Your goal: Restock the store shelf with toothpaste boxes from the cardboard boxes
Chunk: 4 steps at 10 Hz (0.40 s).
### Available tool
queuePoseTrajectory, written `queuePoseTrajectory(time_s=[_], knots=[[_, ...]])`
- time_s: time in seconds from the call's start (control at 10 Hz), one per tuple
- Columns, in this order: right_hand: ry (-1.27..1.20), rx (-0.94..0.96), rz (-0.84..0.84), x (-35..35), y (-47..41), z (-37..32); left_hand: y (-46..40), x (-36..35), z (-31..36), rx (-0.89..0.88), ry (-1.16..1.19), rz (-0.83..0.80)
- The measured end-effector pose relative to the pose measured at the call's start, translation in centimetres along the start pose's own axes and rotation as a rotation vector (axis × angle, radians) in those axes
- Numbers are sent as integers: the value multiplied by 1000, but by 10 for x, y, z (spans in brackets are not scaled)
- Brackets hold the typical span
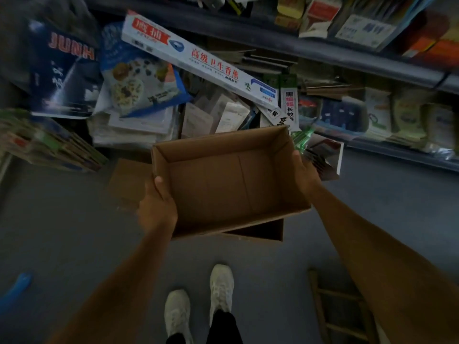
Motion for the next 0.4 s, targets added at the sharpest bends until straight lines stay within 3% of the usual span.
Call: queuePoseTrajectory(time_s=[0.2, 0.4], knots=[[62, 65, 0, 1, 8, -7, 6, 6, 4, 7, 55, -31], [324, 194, 35, 9, 29, -26, 12, 18, 26, -30, 19, -39]])
Point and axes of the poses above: each hand's wrist, its own y-axis away from the middle knuckle, its own x-axis out of the back of the hand, z = x × y, the point moved 7 cm from there along -y, towards the middle knuckle, and after that the axes turned 6 degrees about -x, right-handed, at the moved point
